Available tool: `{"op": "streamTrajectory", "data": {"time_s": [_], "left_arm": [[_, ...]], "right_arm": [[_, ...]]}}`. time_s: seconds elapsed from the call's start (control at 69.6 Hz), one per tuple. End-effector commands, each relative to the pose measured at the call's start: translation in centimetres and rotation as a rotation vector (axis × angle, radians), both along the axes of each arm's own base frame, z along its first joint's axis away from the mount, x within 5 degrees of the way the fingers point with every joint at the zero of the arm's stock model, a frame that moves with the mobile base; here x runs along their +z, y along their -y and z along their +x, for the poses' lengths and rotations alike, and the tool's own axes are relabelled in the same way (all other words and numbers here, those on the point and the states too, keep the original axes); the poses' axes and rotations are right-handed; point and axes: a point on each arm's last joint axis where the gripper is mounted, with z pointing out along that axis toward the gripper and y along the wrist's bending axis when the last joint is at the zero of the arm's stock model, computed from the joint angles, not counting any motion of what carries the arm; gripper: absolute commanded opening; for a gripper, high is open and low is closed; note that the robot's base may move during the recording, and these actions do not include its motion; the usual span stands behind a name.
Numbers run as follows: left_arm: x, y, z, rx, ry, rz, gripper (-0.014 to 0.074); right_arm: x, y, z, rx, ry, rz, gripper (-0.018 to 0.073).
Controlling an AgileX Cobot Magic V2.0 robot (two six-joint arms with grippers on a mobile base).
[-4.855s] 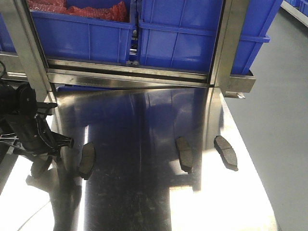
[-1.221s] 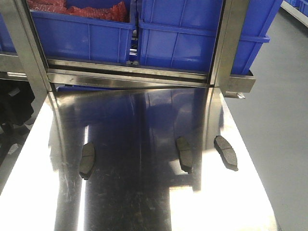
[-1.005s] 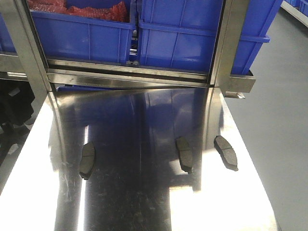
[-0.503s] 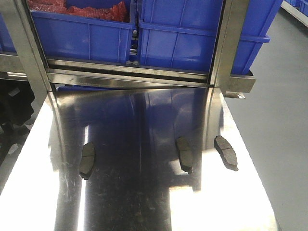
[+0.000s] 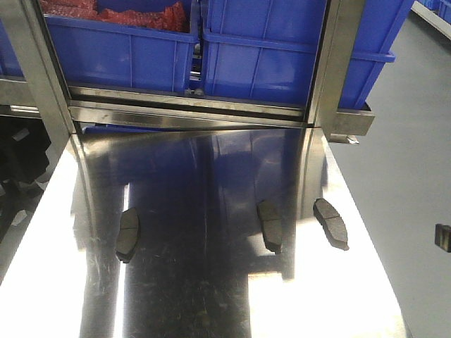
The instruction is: Move and align brake pads A on conveyor
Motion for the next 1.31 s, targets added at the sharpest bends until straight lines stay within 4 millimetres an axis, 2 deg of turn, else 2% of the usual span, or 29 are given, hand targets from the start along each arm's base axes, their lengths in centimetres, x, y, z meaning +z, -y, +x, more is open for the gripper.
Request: {"op": "streamTrajectory", "data": {"time_s": [0.0, 0.215, 0.56, 0.704, 1.063, 1.293], "left_arm": [[1.3, 0.1, 0.4, -0.001, 0.091, -0.020, -0.0008], [1.3, 0.1, 0.4, -0.001, 0.091, -0.020, -0.0008], [1.3, 0.1, 0.4, -0.001, 0.091, -0.020, -0.0008], [1.3, 0.1, 0.4, -0.001, 0.091, -0.020, -0.0008], [1.3, 0.1, 0.4, -0.001, 0.091, -0.020, -0.0008], [1.3, 0.1, 0.4, -0.001, 0.091, -0.020, -0.0008]], "right_arm": [[1.0, -0.2, 1.1, 0.023, -0.043, 0.007, -0.0009], [-0.5, -0.6, 1.9, 0.021, -0.180, 0.072, -0.0009], [-0.9, -0.7, 1.6, 0.019, -0.244, 0.085, 0.0016], [-0.9, -0.7, 1.6, 0.022, -0.246, 0.081, 0.0087], [-0.9, -0.7, 1.6, 0.045, -0.239, 0.056, 0.0362], [-0.6, -1.0, 2.1, 0.093, -0.188, 0.057, 0.0422]]}}
